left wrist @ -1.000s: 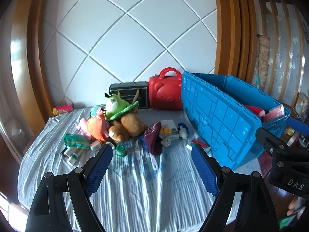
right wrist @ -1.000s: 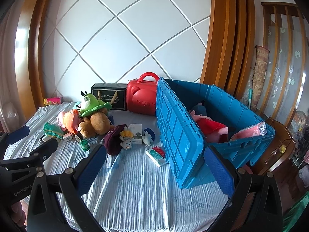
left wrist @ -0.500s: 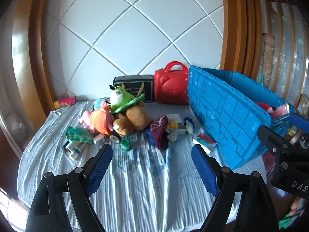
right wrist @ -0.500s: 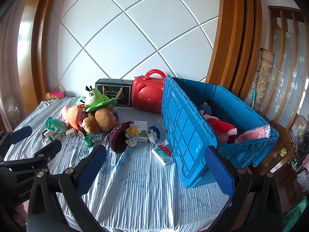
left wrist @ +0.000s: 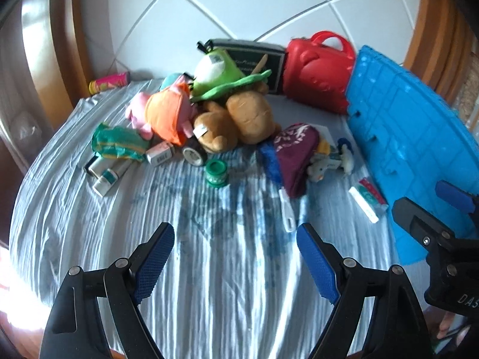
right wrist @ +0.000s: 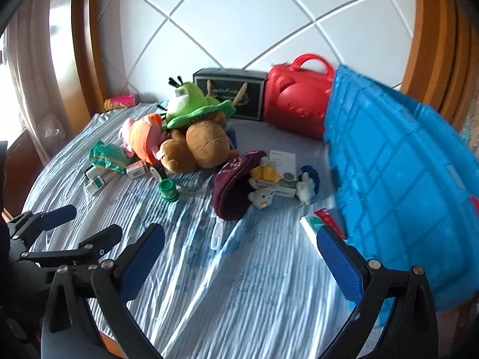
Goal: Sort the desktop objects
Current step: 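Grasp the green cup with the right gripper while the left gripper approaches the white roll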
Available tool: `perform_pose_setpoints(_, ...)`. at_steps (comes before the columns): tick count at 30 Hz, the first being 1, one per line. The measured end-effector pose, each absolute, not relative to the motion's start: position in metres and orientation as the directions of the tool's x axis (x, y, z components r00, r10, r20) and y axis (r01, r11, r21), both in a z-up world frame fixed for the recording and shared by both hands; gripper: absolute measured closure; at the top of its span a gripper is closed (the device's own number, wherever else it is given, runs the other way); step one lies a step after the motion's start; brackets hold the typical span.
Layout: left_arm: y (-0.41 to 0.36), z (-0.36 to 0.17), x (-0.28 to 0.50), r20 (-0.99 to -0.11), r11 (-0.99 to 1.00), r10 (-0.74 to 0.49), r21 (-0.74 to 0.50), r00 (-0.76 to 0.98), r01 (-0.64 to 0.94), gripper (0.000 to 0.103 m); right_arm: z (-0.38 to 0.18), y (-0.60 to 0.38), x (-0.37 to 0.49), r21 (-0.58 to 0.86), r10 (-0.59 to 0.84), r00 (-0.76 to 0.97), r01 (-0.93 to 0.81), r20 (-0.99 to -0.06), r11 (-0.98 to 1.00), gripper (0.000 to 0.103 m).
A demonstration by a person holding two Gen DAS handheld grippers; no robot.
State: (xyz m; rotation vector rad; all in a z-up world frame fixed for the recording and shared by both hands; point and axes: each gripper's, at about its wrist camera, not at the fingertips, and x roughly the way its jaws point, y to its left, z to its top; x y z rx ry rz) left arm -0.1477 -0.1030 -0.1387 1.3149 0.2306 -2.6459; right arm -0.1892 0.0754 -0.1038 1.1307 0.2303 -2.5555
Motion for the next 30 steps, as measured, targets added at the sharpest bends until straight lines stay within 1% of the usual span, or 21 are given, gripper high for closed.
perform_pose_setpoints(3,-0.13,-0.172,-0.167,-0.852,-0.948,-0.149,-0.02,-0.502,0.316,0.019,-0.141,0.058,-0.225,0.066,-0.303,-0.533,0.418,-0.79,-0.906,0.0)
perform_pose_setpoints(7,-0.174,-0.203,-0.168,-0.894,-0.906,-0.159,-0.036,-0.418,0.422,0.019,-0.185,0.025,-0.26,0.185,-0.389,-0.392,0.465,-0.834,-0.866,0.0)
perform_pose_setpoints(10,-0.205,-0.209,-0.164,-0.897,-0.88,-0.209,-0.001,-0.389,0.474,0.019,-0.193,-0.003,-0.27,0.193,-0.407,-0.364,0.499,-0.838,-0.845,0.0)
perform_pose_setpoints(13,-0.236,-0.21,-0.165,-0.89,-0.868,-0.27,0.06,-0.368,0.493,0.019,-0.192,-0.028,-0.276,0.204,-0.425,-0.376,0.502,-0.824,-0.84,0.0)
perform_pose_setpoints(18,-0.289,-0.221,-0.184,-0.874,-0.892,-0.306,0.124,-0.378,0.435,0.019,-0.204,-0.069,-0.287,0.187,-0.389,-0.413,0.45,-0.824,-0.873,0.0)
perform_pose_setpoints(21,-0.321,-0.235,-0.204,-0.881,-0.921,-0.279,0.132,-0.383,0.367,0.019,-0.221,-0.094,-0.292,0.174,-0.334,-0.405,0.383,-0.851,-0.907,0.0)
perform_pose_setpoints(24,-0.342,-0.253,-0.227,-0.894,-0.952,-0.226,0.118,-0.387,0.283,0.019,-0.234,-0.115,-0.299,0.129,-0.261,-0.415,0.32,-0.871,-0.939,0.0)
perform_pose_setpoints(27,-0.351,-0.272,-0.253,-0.907,-0.973,-0.185,0.114,-0.377,0.203,0.022,-0.245,-0.122,-0.304,0.11,-0.206,-0.429,0.238,-0.879,-0.965,0.0)
perform_pose_setpoints(30,-0.359,-0.287,-0.275,-0.916,-0.98,-0.161,0.105,-0.367,0.168,0.024,-0.259,-0.127,-0.31,0.085,-0.152,-0.41,0.178,-0.899,-0.98,0.0)
